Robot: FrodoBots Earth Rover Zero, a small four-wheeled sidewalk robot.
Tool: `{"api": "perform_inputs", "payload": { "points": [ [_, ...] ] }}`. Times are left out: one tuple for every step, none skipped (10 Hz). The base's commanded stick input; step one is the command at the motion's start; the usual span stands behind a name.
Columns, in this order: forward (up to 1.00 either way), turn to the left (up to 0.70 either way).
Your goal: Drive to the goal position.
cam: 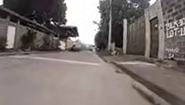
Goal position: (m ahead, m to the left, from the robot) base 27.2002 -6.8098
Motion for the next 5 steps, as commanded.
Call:
{"api": "perform_inputs", "payload": {
  "points": [
    [1.0, -0.03],
    [1.0, -0.04],
    [1.0, -0.06],
    [1.0, -0.08],
    [1.0, -0.09]
  ]
}}
